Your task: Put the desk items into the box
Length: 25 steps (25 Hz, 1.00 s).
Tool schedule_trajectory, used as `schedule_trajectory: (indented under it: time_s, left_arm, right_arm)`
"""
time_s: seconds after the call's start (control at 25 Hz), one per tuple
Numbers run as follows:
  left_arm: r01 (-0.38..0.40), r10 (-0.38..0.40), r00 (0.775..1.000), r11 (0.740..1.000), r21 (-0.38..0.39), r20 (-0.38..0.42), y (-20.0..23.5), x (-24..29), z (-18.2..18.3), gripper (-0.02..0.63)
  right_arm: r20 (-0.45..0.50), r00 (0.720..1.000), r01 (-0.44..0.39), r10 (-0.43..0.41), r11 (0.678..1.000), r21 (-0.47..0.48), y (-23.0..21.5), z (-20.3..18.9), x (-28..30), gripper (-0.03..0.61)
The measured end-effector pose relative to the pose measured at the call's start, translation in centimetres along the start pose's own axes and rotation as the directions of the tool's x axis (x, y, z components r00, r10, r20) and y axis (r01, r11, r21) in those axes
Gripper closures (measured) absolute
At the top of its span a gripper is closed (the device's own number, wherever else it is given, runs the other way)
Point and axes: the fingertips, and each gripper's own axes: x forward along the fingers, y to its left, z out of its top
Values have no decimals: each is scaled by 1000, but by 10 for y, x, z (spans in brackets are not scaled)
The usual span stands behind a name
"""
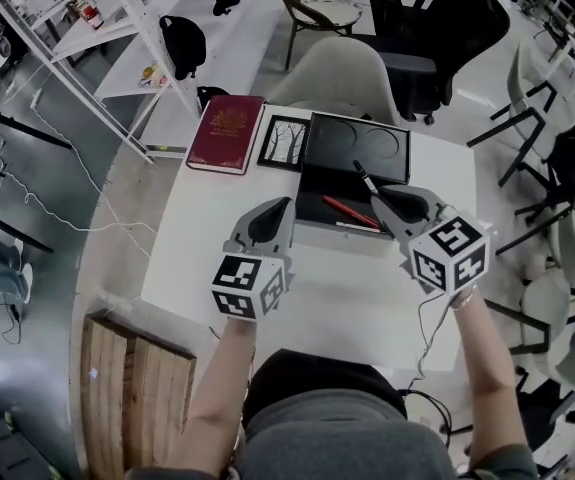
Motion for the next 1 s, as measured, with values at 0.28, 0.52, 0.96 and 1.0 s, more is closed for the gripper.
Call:
schedule_trajectory:
  time_s: [0.28,0.52,0.96,1.0]
  left_arm:
    - [-8,8,1000,1000,-17,-14,19,5,-4,607]
    - [-9,8,1000,1000,-30,-29,31,12,-10,607]
    - [-19,17,999,999,-48,-48,49,19,-17,607]
    - [-20,18,999,999,-50,-49,50,19,-17,607]
  right_arm:
    - [-44,999,-15,14,1000,-27,-2,-3,27,531]
    - [-124,992,-25,20,999,-36,-6,-23,54,531]
    - [-249,968,-60,31,992,-108,-10,-56,87,531]
    - [-261,965,-63,31,991,-115,-10,-59,89,531]
